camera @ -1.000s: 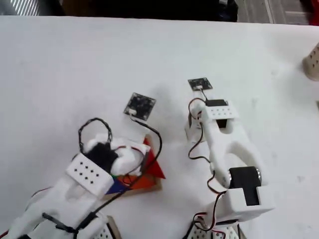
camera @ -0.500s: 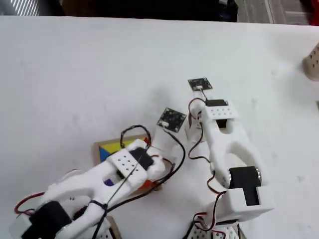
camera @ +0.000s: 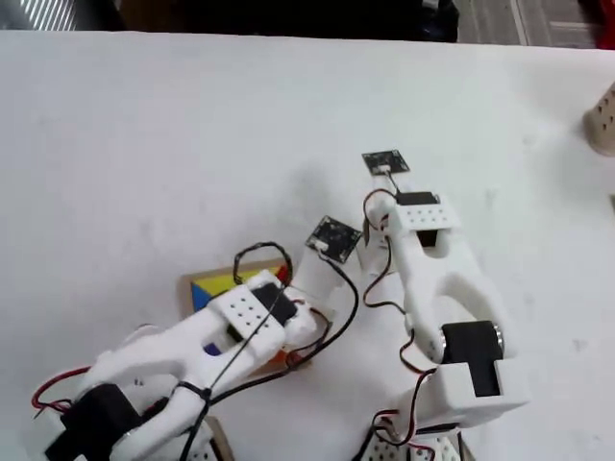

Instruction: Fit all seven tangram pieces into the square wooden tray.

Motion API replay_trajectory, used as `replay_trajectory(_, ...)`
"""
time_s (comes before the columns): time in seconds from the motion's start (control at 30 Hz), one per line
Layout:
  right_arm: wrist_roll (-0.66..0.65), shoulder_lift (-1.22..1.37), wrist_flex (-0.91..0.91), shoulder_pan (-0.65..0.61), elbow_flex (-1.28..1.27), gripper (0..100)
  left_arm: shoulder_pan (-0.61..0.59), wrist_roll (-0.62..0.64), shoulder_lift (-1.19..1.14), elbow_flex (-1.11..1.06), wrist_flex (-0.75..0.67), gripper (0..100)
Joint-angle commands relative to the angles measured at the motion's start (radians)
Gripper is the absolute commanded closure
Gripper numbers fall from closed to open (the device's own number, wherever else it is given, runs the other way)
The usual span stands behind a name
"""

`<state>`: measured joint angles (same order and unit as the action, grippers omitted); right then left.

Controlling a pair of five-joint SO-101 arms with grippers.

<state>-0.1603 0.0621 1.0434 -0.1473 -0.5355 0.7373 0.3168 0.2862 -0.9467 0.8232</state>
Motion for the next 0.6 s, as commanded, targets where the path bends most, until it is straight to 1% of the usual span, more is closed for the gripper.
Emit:
replay_trajectory(0.0,-0.002,-0.016,-0.008,0.008,0.044,98.1,-0.042,-0.014,0.008,0.037,0.018,98)
replay_trajectory(0.17,-0.002,-0.016,-0.008,0.007,0.044,98.1,-0.045,-0.014,0.013,0.051,0.017,98)
replay_trajectory(0.27,-0.003,-0.016,-0.008,0.007,0.044,98.1,-0.064,-0.008,0.074,0.083,0.02,98)
replay_trajectory(0.37,-0.003,-0.016,-0.008,0.008,0.044,98.1,-0.107,-0.006,0.211,0.078,0.028,98)
replay_trajectory(0.57,-0.003,-0.016,-0.008,0.005,0.044,98.1,-0.242,-0.012,0.547,-0.031,0.143,98)
